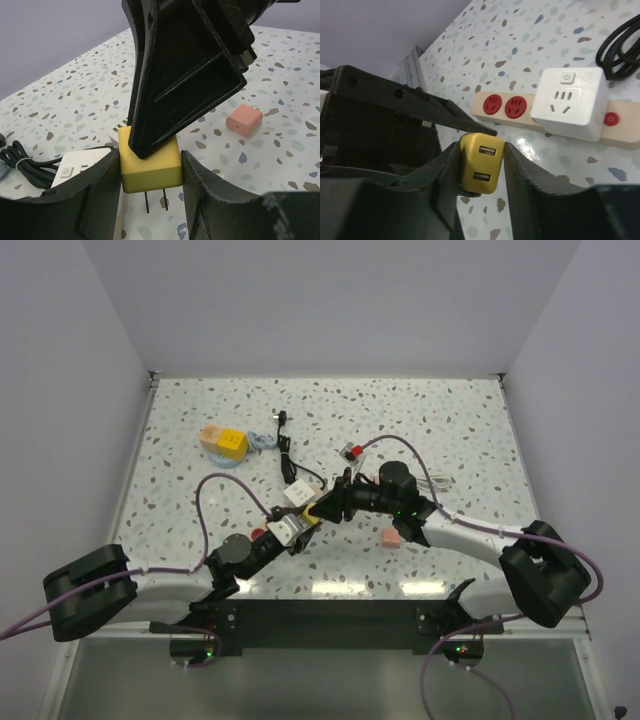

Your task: Insert the plug

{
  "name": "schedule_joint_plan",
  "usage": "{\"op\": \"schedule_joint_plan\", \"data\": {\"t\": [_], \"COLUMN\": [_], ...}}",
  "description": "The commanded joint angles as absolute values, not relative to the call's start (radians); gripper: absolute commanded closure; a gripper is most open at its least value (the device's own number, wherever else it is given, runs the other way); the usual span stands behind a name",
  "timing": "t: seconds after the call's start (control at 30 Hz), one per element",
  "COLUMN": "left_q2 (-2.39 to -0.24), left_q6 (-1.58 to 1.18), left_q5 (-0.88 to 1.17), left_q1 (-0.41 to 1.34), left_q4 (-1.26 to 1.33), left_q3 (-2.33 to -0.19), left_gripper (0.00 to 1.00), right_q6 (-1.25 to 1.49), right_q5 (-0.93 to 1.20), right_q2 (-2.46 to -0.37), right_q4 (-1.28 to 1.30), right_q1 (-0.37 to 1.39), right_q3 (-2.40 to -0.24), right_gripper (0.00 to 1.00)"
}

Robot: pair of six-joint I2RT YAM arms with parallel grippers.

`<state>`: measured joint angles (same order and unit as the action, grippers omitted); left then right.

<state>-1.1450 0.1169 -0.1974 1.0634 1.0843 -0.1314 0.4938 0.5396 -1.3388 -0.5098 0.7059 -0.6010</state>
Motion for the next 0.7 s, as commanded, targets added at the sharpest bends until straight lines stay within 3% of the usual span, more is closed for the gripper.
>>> {"op": "schedule_joint_plan", "data": {"t": [0.0, 0.13, 0.17, 0.27, 0.33, 0.37, 0.4, 0.47, 0.57, 0.67], "left_q2": [-1.132, -1.154, -1.157, -1.167, -1.167, -1.164, -1.155, -1.144, -1.086, -1.025], "left_q6": [0.146, 0.150, 0.152, 0.147, 0.149, 0.144, 0.144, 0.138, 0.129, 0.115], "left_q5": [-0.213, -0.282, -0.297, -0.347, -0.370, -0.376, -0.379, -0.377, -0.377, -0.383], "left_q1": [1.072, 1.072, 1.072, 1.072, 1.072, 1.072, 1.071, 1.072, 1.072, 1.072], "left_q4": [1.200, 1.207, 1.207, 1.212, 1.212, 1.209, 1.204, 1.178, 1.149, 1.129], "left_q3": [-0.123, -0.130, -0.135, -0.140, -0.140, -0.140, -0.141, -0.140, -0.117, -0.068], "left_gripper": [1.00, 1.00, 0.96, 0.61, 0.47, 0.29, 0.22, 0.11, 0.03, 0.02], "right_q6": [0.508, 0.514, 0.514, 0.499, 0.465, 0.448, 0.421, 0.399, 0.356, 0.333], "right_q5": [0.606, 0.643, 0.641, 0.638, 0.615, 0.601, 0.568, 0.540, 0.494, 0.463], "right_q2": [-1.383, -1.410, -1.411, -1.394, -1.368, -1.359, -1.350, -1.328, -1.307, -1.298], "right_q4": [-0.580, -0.595, -0.597, -0.585, -0.542, -0.519, -0.479, -0.444, -0.378, -0.336], "right_q1": [0.712, 0.712, 0.712, 0.712, 0.712, 0.712, 0.710, 0.709, 0.707, 0.706], "right_q3": [-0.646, -0.657, -0.657, -0.658, -0.667, -0.675, -0.690, -0.715, -0.756, -0.791], "right_gripper": [0.63, 0.90, 1.00, 1.00, 1.00, 1.00, 1.00, 1.00, 1.00, 1.00]}}
